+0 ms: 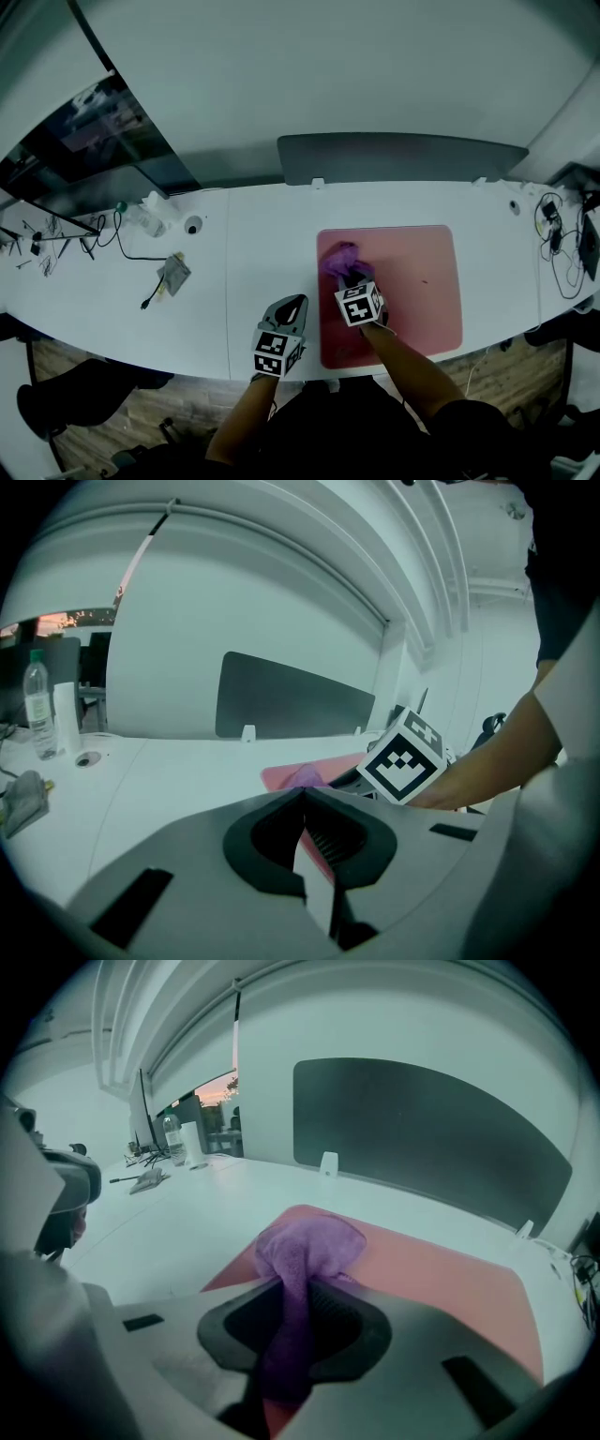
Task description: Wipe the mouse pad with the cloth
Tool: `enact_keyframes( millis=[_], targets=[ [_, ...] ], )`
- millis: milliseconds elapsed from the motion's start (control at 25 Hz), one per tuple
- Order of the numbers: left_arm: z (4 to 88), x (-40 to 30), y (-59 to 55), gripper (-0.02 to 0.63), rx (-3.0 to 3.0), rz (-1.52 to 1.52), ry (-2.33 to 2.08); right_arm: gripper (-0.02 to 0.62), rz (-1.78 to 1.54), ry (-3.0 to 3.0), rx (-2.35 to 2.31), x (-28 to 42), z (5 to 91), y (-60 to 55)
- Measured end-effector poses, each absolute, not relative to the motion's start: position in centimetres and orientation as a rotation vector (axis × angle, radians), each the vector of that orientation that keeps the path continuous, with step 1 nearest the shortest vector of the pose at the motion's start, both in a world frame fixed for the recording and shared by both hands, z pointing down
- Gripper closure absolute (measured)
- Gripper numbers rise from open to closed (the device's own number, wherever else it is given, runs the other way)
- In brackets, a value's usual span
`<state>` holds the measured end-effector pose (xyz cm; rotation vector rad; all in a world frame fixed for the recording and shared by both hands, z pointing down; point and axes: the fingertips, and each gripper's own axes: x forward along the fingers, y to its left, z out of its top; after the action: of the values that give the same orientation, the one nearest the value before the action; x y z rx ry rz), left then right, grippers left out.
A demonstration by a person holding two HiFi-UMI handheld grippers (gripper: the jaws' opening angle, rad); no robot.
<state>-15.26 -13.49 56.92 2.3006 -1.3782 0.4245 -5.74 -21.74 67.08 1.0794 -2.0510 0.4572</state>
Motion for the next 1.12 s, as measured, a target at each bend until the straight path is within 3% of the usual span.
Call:
enact_keyframes(
  millis=[1120],
  targets=[
    [56.8, -6.7, -14.0, 0.584, 2.380, 0.437, -1.250, 0.505, 0.491, -1.931, 1.297, 9.0, 67.4, -24.1]
  ],
)
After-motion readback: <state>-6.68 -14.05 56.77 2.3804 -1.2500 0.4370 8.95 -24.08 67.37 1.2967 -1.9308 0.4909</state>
